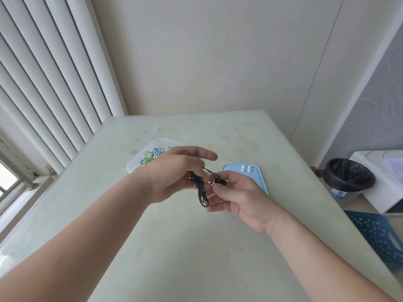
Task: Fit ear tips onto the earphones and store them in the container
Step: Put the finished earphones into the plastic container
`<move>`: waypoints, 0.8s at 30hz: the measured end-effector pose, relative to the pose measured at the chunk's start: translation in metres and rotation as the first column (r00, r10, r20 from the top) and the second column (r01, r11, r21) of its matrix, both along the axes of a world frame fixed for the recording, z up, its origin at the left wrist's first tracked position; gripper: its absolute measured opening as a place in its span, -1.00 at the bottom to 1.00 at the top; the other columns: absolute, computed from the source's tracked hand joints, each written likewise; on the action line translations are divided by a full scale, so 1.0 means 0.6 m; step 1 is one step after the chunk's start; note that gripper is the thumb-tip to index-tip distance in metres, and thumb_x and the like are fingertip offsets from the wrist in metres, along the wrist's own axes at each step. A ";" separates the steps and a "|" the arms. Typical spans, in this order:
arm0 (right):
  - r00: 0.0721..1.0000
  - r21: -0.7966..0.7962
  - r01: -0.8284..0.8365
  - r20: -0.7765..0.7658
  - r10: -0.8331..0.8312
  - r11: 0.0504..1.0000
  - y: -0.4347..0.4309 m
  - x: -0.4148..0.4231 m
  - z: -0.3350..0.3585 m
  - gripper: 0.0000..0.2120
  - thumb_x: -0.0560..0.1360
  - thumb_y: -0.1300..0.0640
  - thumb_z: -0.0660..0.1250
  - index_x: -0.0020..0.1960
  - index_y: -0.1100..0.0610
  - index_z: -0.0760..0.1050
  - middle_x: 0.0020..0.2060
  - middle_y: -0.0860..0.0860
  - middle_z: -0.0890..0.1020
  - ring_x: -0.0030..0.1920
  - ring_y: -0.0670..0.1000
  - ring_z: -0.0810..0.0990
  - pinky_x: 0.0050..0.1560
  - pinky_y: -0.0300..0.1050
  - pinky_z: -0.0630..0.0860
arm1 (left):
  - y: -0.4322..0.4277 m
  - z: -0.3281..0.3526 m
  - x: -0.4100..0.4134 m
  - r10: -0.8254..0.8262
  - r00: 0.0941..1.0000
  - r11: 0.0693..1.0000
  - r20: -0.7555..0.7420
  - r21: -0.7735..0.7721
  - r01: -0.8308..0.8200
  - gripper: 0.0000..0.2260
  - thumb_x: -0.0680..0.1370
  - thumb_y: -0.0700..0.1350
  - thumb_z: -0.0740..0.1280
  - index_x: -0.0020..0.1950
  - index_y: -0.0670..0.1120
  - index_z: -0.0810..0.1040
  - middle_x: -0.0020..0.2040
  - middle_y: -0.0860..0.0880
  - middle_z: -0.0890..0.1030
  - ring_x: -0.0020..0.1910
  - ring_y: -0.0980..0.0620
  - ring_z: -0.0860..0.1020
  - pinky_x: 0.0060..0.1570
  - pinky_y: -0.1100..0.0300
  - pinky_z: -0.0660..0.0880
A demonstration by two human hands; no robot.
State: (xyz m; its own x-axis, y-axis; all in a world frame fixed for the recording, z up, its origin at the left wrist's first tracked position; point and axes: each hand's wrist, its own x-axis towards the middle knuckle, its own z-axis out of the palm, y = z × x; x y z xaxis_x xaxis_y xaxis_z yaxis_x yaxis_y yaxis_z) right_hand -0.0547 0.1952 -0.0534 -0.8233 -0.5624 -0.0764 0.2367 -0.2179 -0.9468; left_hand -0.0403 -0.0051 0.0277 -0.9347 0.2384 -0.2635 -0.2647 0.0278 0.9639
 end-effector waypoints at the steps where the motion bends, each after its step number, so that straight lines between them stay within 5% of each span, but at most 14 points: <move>1: 0.999 -0.033 0.024 0.038 -0.023 0.999 0.005 0.000 0.001 -0.75 0.60 0.31 0.34 0.27 0.26 0.54 -0.04 0.23 0.66 -0.11 0.22 0.67 0.01 0.09 0.64 | 0.002 -0.008 -0.002 0.009 1.000 1.000 -0.005 -0.025 -0.009 -0.69 0.50 -0.38 0.37 0.22 -0.20 0.65 -0.25 -0.14 0.58 -0.16 -0.17 0.61 0.01 0.02 0.64; 5: 0.986 -0.015 0.159 0.062 -0.157 0.987 0.016 -0.006 0.001 -0.70 0.55 0.36 0.38 0.27 0.25 0.52 -0.11 0.21 0.68 -0.22 0.19 0.67 -0.08 0.02 0.65 | 0.017 -0.051 -0.003 0.060 0.990 0.973 -0.125 -0.213 -0.085 -0.90 0.56 -0.20 0.50 0.05 -0.15 0.71 -0.29 -0.05 0.59 -0.30 -0.03 0.55 -0.13 0.03 0.68; 10: 0.981 0.105 0.195 -0.024 -0.194 0.975 0.030 -0.010 -0.003 -0.67 0.40 0.14 0.51 0.09 0.30 0.64 -0.12 0.24 0.70 -0.20 0.19 0.69 -0.08 0.02 0.65 | 0.034 -0.092 -0.001 -0.024 0.943 0.935 -0.333 -0.342 -0.097 -0.86 0.59 -0.17 0.47 0.11 0.02 0.71 -0.16 -0.02 0.71 -0.26 0.04 0.61 -0.38 0.12 0.58; 16: 0.972 0.198 0.232 -0.073 -0.222 0.952 0.036 -0.016 -0.006 -0.86 0.56 0.20 0.43 0.01 0.27 0.69 -0.18 0.20 0.71 -0.25 0.16 0.66 -0.10 0.05 0.66 | 0.050 -0.123 -0.007 -0.048 0.876 0.895 -0.480 -0.410 -0.176 -0.74 0.61 -0.15 0.44 0.25 0.11 0.66 -0.10 0.10 0.67 -0.24 0.10 0.65 -0.48 -0.02 0.62; 20: 0.973 0.246 0.229 -0.092 -0.212 0.942 0.041 -0.017 -0.009 -0.88 0.60 0.21 0.40 0.08 0.21 0.69 -0.22 0.18 0.69 -0.28 0.14 0.64 -0.11 0.06 0.66 | 0.057 -0.133 -0.014 -0.200 0.794 0.846 -0.574 -0.510 -0.155 -0.66 0.62 -0.29 0.36 0.29 0.05 0.68 -0.11 0.13 0.64 -0.21 0.07 0.64 -0.37 0.44 0.48; 24: 0.981 0.221 0.194 -0.064 -0.184 0.956 0.045 -0.019 -0.014 -0.80 0.65 0.33 0.28 0.18 0.23 0.64 -0.14 0.16 0.72 -0.17 0.12 0.67 0.00 0.05 0.65 | 0.066 -0.149 -0.027 -0.035 0.853 0.898 -0.520 -0.391 -0.201 -0.81 0.61 -0.20 0.40 0.17 0.01 0.67 -0.13 0.08 0.70 -0.16 0.02 0.70 -0.36 0.11 0.66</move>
